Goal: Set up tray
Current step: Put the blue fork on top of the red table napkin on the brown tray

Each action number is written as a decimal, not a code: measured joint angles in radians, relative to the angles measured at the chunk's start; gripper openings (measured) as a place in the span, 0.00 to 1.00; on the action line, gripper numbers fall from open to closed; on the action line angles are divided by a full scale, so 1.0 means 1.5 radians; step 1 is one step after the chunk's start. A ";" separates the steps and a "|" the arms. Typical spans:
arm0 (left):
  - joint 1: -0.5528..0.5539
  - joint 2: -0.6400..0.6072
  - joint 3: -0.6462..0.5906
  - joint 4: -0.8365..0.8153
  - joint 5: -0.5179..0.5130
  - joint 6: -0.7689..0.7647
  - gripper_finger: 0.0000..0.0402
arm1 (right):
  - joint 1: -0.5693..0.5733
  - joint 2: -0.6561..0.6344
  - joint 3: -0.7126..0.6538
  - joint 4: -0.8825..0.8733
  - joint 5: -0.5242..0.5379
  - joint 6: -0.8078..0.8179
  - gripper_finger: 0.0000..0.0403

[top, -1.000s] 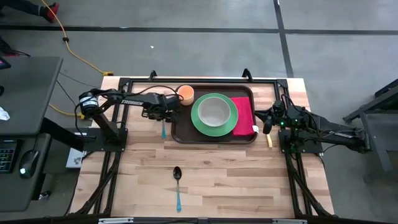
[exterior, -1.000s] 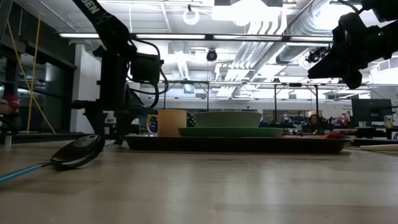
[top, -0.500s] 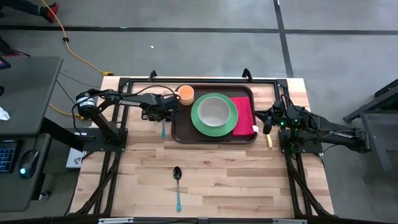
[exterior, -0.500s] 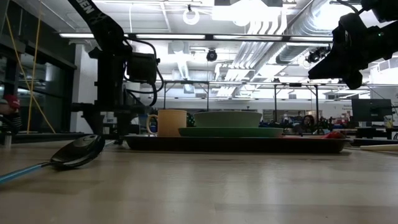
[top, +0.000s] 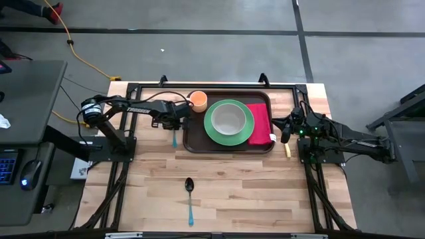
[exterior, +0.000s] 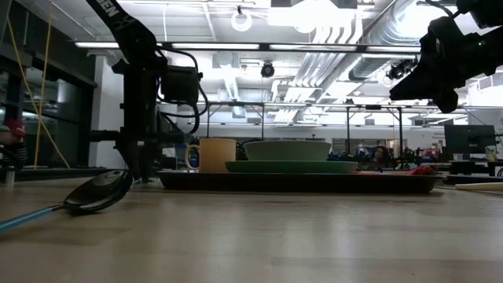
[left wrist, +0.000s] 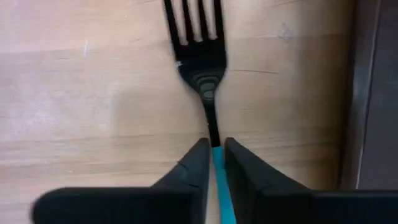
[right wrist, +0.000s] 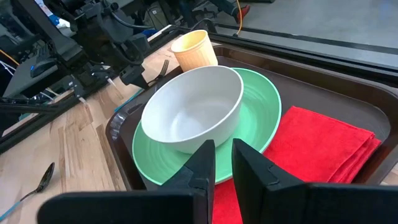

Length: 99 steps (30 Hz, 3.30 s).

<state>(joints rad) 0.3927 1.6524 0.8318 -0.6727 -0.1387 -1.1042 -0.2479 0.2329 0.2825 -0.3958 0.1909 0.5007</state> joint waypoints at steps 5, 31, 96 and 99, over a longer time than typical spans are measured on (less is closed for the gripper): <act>0.000 0.000 0.000 -0.001 -0.002 0.001 0.06 | 0.000 0.000 0.000 0.000 0.000 0.000 0.08; 0.000 0.004 0.039 -0.052 -0.002 0.018 0.03 | 0.000 0.000 0.000 -0.006 -0.016 0.053 0.08; -0.131 0.003 0.525 -0.164 -0.086 0.104 0.03 | 0.000 0.303 0.000 0.379 -0.177 0.110 0.08; -0.131 0.052 0.592 -0.171 -0.083 0.123 0.03 | 0.000 0.303 0.000 0.397 -0.177 0.109 0.08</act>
<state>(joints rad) 0.1957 1.7309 1.7199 -0.9289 -0.2633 -0.9202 -0.2481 0.6880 0.2829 0.2002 -0.0741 0.6647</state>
